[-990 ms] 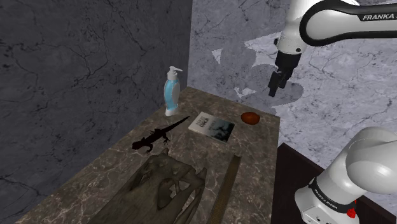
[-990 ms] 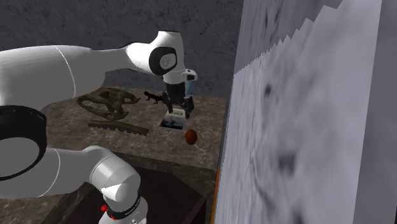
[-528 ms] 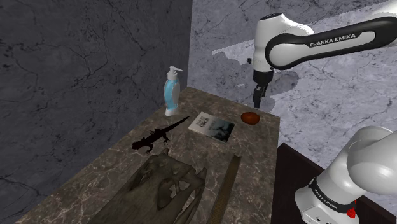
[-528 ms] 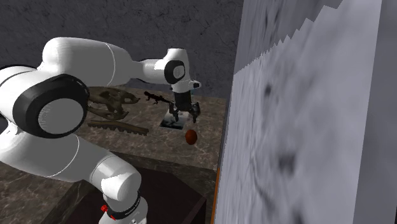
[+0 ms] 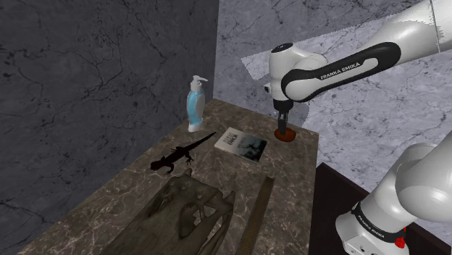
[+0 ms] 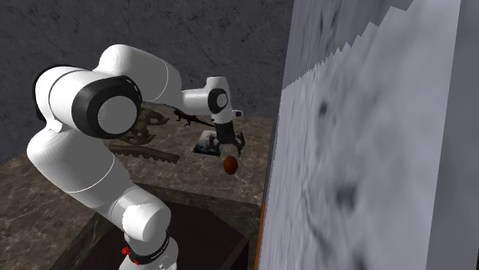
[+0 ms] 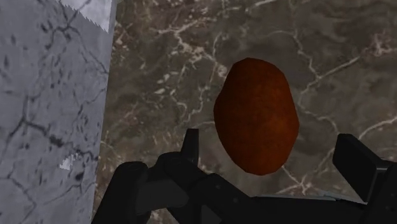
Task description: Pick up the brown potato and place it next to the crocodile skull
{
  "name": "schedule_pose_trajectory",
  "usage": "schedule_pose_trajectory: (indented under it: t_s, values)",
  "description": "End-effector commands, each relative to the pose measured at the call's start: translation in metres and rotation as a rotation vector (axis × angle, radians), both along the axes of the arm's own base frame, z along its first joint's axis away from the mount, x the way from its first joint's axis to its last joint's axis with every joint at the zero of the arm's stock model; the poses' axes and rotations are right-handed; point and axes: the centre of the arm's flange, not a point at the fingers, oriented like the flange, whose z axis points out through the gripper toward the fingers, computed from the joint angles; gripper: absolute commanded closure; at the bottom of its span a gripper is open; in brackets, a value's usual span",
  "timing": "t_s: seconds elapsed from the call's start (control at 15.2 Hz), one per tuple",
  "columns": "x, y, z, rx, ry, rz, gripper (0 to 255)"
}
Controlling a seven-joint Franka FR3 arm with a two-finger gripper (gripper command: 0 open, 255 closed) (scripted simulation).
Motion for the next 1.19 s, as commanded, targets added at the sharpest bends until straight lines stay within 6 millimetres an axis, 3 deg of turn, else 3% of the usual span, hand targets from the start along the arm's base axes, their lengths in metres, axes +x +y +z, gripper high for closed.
schedule_pose_trajectory:
  t_s: [0.0,0.26,0.73,0.79,1.12]
  values:
    - [-0.002,-0.003,-0.011,-0.001,0.001,0.004,0]
    - [-0.005,-0.008,-0.028,-0.001,0.001,0.004,0]
    - [-0.005,-0.008,-0.028,-0.001,0.001,0.004,0]
    - [-0.005,-0.008,-0.028,-0.001,0.001,0.004,255]
    - [-0.005,-0.008,-0.028,-0.001,0.001,0.004,255]
